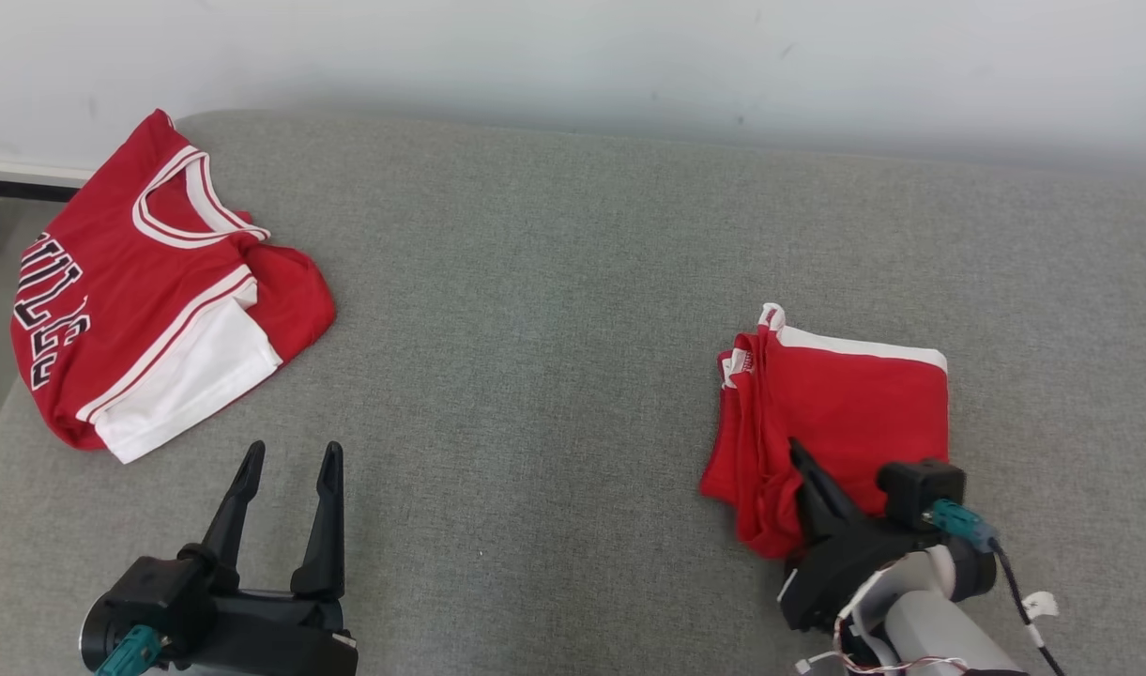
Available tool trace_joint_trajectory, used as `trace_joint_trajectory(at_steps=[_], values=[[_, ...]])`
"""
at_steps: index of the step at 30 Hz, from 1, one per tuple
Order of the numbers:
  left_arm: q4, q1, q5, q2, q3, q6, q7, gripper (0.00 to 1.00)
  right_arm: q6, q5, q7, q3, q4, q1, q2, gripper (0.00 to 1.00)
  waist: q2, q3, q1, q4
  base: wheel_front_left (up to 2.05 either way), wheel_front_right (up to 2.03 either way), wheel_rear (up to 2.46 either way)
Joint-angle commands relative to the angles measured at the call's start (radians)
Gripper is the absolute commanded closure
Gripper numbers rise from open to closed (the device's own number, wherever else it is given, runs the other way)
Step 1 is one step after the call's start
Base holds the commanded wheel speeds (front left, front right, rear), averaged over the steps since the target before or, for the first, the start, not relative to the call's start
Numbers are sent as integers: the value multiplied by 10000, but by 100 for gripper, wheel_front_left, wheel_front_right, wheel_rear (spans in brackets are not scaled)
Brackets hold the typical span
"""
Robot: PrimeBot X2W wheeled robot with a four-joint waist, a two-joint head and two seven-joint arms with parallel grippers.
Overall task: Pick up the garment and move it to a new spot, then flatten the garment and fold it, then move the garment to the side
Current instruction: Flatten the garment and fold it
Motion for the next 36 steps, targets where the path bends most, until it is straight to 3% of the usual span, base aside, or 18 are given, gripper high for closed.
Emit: trace_joint_trajectory(at_steps=[1, 9, 18, 36], values=[[6, -40, -42, 15, 24, 9, -34, 0, -24, 74, -57, 129, 84, -79, 77, 100, -1, 38, 0, 44, 0, 0, 0], [55, 13, 9, -54, -42, 9, -36, 0, -24, 382, -197, 953, 393, -393, 672, 100, -1, 5, 0, 89, 0, 0, 0], [103, 66, 4, -4, -77, 9, -34, 0, -24, 154, -212, 783, -417, -215, 770, 100, -1, -161, 0, -153, 0, 0, 0], [69, 848, 333, 71, 581, 9, -36, 0, -24, -840, -198, -2322, -4072, 2134, -96, 100, -1, -1278, 0, -1812, 0, 0, 0]])
